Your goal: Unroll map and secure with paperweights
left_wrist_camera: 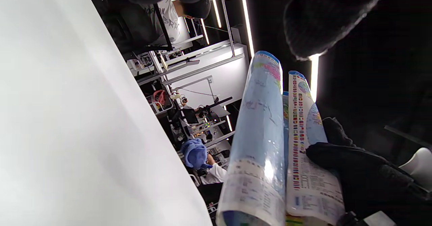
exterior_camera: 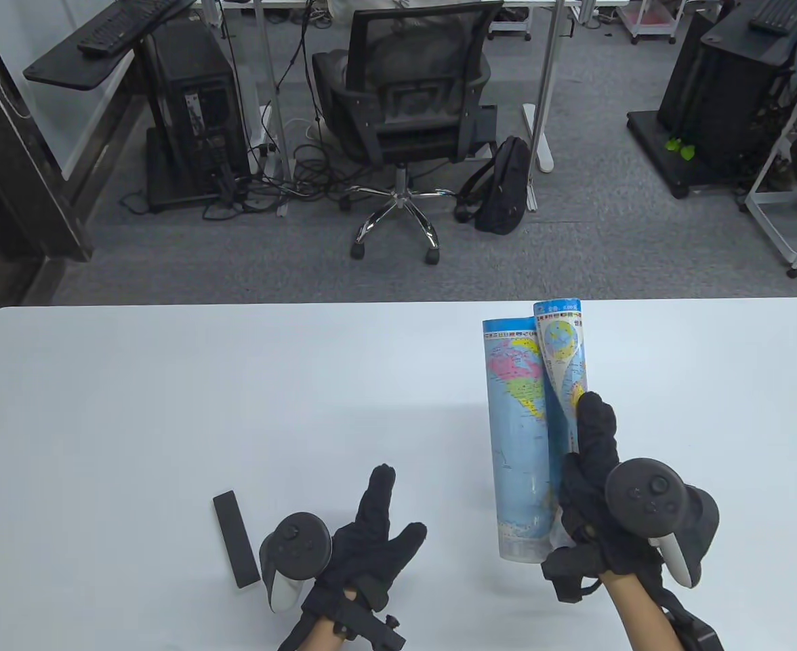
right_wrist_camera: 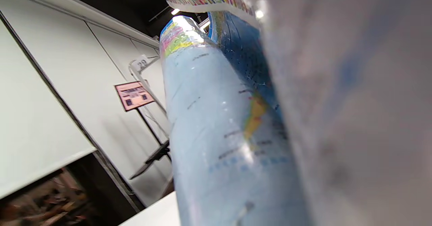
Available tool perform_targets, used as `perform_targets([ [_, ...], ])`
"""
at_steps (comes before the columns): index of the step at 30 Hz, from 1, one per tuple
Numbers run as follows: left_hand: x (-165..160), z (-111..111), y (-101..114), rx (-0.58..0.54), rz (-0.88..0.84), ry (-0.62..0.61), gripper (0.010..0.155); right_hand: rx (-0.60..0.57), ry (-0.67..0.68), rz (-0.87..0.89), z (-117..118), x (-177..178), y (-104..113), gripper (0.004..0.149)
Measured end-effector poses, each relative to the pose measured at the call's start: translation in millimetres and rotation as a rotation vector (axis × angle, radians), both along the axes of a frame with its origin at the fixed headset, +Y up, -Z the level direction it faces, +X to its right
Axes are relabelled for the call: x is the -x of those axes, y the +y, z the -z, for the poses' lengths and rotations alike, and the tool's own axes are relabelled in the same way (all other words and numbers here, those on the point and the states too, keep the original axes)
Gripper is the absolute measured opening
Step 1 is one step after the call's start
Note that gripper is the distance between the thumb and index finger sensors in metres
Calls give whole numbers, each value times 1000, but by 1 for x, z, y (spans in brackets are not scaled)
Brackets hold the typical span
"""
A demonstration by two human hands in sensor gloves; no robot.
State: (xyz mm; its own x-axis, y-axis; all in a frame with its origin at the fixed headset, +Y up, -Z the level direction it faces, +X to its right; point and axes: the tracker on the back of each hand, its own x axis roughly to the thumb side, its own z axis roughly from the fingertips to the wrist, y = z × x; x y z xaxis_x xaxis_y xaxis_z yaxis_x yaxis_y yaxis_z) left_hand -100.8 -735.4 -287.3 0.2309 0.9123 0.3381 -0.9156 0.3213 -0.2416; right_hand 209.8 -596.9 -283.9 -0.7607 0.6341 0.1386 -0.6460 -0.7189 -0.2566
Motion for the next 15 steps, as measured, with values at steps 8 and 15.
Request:
perform_targets([
  [8,-26,-9,5,74,-96,-117,87,21,101,194,-1,31,-41,69],
  [15,-36,-7,-16,263,8,-110,93,171,166,406,8,47,-94,70],
])
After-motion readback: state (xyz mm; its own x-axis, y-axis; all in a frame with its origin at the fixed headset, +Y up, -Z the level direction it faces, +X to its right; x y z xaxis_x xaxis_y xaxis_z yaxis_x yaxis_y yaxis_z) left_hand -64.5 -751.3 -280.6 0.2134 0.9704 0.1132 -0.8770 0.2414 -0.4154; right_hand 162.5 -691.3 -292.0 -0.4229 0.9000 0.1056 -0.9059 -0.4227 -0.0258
